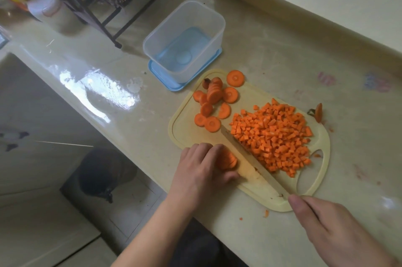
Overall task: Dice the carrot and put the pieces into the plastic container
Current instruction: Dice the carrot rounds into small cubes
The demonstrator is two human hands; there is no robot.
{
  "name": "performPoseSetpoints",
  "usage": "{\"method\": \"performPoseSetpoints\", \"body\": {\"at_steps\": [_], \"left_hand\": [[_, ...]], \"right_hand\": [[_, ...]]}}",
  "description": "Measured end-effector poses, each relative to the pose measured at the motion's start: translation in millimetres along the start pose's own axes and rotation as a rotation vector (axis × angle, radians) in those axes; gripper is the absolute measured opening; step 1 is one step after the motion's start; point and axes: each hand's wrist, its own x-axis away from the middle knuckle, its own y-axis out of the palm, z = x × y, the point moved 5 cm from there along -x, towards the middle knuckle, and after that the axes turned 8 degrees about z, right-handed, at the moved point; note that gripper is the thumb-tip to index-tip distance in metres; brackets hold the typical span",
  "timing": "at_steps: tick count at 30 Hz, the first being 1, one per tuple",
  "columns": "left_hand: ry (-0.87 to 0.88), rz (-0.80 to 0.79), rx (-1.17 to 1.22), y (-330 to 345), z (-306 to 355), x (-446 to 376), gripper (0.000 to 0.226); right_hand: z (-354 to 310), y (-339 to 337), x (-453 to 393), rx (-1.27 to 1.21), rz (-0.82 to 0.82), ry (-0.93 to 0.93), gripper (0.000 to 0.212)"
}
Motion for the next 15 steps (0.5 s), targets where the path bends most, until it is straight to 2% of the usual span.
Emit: {"method": "performPoseSetpoints", "body": {"at_steps": [3,5,7,10,15], "left_hand": [[0.197,0.003,0.073,-9,-3,-3,0.039],[0.362,-0.093,0.121,-8,-4,-1,0.026],[0.434,-0.193,0.158,-5,-6,-1,0.024],[0.401,-0.218,0.223,-2,-9,-4,0.027],[0.312,-0.162,0.259,0,-4,0,0.024]], "right_hand": [[2,2,1,0.012,-0.020,0.012,0.100],[3,3,2,0.029,-0.017,0.014,0.100],[2,5,3,0.047,-0.008,0.002,0.098],[0,10,5,0.064,-0.028,-0.019,0.096],[0,3,0,0.038,-0.044,-0.022,0.096]]}}
